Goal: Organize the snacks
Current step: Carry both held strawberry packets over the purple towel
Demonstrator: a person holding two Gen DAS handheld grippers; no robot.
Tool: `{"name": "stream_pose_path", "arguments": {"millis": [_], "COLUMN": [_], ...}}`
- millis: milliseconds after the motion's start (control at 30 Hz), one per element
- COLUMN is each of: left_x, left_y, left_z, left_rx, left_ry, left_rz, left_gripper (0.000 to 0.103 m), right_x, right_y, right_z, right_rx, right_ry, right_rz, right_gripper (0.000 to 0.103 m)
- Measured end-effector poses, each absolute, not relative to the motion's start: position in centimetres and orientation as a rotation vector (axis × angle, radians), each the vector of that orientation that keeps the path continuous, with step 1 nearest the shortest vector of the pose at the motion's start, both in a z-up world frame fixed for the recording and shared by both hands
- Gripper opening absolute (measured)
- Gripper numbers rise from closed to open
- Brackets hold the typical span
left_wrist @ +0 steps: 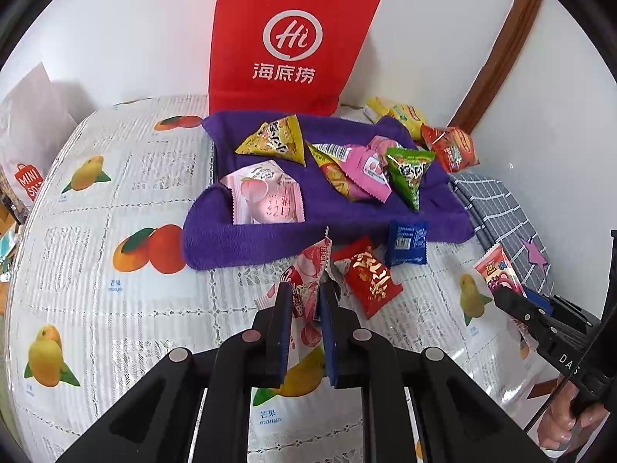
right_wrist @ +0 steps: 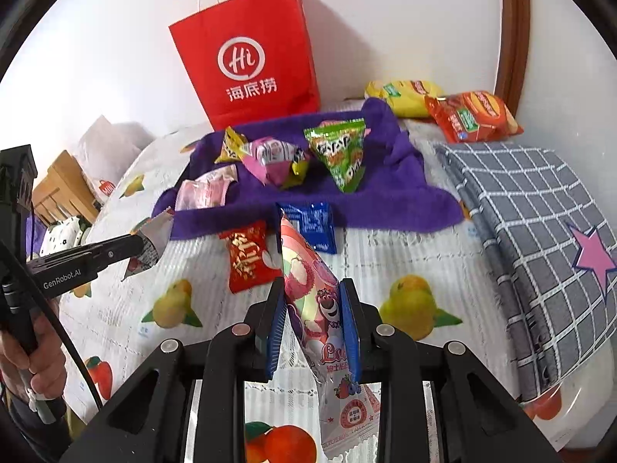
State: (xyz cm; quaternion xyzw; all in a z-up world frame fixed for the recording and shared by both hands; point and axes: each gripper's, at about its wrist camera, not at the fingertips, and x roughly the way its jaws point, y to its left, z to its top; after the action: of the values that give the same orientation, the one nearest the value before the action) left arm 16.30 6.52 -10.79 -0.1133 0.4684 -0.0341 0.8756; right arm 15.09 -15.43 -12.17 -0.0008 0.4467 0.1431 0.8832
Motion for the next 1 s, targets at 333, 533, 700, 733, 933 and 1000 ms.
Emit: {"name": "stream_pose_path", "arguments": {"millis": [333,533,700,733,933,1000], "left_x": [16.8,17.8,19.0,19.3,21.4,22.1], "left_y": [7.4,7.8,8.1,8.2,8.4,8.5], "left_z": [-8.8,-7.3,-6.6,-6.5,-6.1,-6.0], "left_rx": [-0.254,-0.25,-0.249,-0.248,-0.225,-0.219], "left_ry": [0.939,0.914,0.898,0.896,0.887,0.887], "left_rz": [-0.074,-0.068,-0.069,-0.071,-0.081,-0.082], "left_gripper": [0.013,0.013,0.013,0.013,0.013,0.013], "right_x": [16.3,17.5,19.3,19.6,22.0,23.1], "right_y": [-15.5,-15.6,-15.2,-15.0,-13.9,-13.5], "right_z": [-10.7,-9.8,-9.5,-9.3,-8.8,-8.7], "right_rx": [0.014,0.02,0.049,0.05,0.061,0.069], "right_ry": [0.905,0.885,0.888,0.884,0.869,0.867], "right_rz": [0.298,0.293,0.314,0.312,0.31,0.307], "right_gripper": [0.027,0.027,0.027,0.027,0.027,0.027]}}
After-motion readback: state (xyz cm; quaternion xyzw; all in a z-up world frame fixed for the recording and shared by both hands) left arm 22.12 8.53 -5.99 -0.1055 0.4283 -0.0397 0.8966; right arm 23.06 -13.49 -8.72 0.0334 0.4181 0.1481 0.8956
